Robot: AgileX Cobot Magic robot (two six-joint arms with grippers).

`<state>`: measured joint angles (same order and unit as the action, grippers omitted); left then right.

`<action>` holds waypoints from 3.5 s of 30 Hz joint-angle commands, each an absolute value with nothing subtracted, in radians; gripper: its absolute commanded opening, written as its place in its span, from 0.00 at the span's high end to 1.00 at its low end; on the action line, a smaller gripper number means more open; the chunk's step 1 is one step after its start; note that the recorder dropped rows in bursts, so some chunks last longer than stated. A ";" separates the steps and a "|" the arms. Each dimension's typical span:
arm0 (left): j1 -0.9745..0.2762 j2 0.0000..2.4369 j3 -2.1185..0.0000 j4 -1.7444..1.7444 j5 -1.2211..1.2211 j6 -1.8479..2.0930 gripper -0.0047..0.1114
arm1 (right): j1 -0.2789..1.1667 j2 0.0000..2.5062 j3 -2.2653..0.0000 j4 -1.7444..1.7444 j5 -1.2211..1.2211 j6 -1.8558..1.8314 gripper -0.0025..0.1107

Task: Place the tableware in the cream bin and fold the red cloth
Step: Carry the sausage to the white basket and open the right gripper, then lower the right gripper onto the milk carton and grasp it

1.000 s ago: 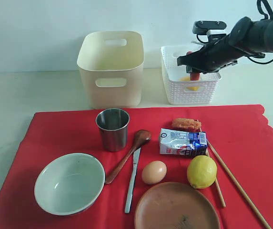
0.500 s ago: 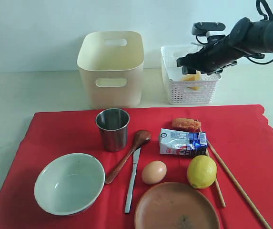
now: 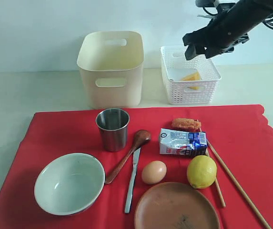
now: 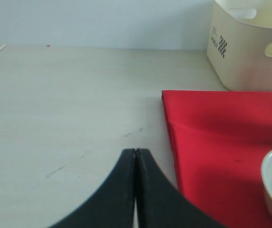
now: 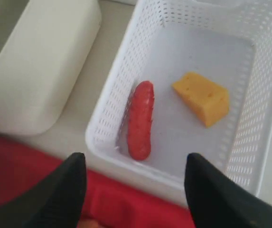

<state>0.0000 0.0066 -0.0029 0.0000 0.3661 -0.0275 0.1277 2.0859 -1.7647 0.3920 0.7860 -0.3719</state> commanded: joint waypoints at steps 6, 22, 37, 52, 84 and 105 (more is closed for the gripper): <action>0.001 0.000 0.000 0.000 0.353 -0.024 0.96 | 0.128 1.961 -1.724 0.389 1.078 -0.425 0.46; 0.001 0.000 0.000 0.000 0.353 -0.024 0.96 | 0.167 1.888 -1.491 0.414 0.993 -0.672 0.46; 0.001 0.000 0.000 0.000 0.353 -0.024 0.96 | 0.401 1.950 -1.491 0.215 1.021 -0.751 0.43; 0.001 0.000 0.000 0.000 0.353 -0.024 0.96 | 0.425 2.036 -1.491 0.083 0.974 -0.709 0.29; 0.001 0.000 0.000 0.000 0.353 -0.024 0.96 | 0.425 2.127 -1.492 0.138 1.051 -0.888 0.35; 0.001 0.000 0.000 0.000 0.353 -0.024 0.96 | 0.425 2.197 -1.492 0.061 1.047 -0.753 0.76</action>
